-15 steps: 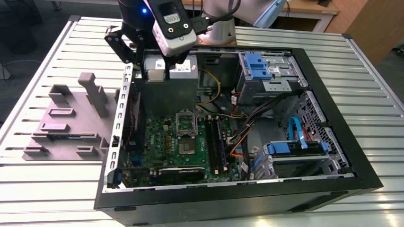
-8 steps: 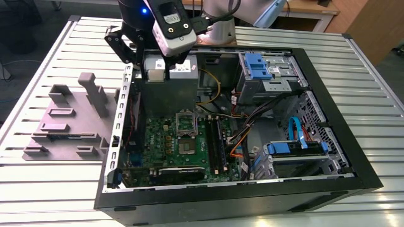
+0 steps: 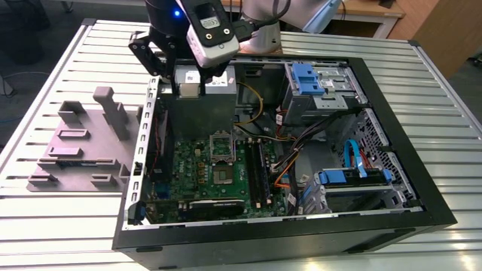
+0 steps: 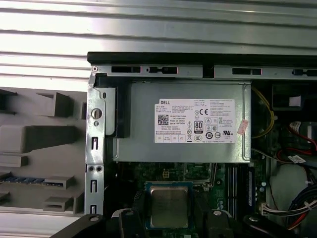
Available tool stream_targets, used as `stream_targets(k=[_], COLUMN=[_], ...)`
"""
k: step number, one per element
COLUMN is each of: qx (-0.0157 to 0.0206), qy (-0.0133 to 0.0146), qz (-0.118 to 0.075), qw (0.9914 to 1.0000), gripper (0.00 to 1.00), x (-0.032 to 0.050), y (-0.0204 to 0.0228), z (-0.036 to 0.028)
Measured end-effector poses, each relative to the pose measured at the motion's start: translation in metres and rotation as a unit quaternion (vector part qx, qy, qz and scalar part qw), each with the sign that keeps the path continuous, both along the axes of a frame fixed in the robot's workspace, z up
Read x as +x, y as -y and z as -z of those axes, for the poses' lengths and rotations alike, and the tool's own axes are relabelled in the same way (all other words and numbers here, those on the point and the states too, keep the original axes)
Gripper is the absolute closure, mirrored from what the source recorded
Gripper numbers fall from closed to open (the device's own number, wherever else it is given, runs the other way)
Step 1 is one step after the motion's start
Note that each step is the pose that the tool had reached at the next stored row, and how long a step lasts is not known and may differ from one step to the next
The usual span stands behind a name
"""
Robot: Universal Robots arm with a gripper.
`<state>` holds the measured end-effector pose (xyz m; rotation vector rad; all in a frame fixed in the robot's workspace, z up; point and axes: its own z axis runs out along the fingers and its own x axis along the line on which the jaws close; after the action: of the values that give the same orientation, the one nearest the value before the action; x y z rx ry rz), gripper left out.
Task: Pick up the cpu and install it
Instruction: 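Pick up the cpu and move it towards the insertion slot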
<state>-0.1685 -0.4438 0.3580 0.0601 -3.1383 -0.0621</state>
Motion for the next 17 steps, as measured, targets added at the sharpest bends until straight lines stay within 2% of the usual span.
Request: stream_targets(k=[17], qx=[0.0], qy=[0.0], qz=[0.0], qw=[1.0], gripper=[0.53], x=[0.023], y=[0.0], z=[0.0004])
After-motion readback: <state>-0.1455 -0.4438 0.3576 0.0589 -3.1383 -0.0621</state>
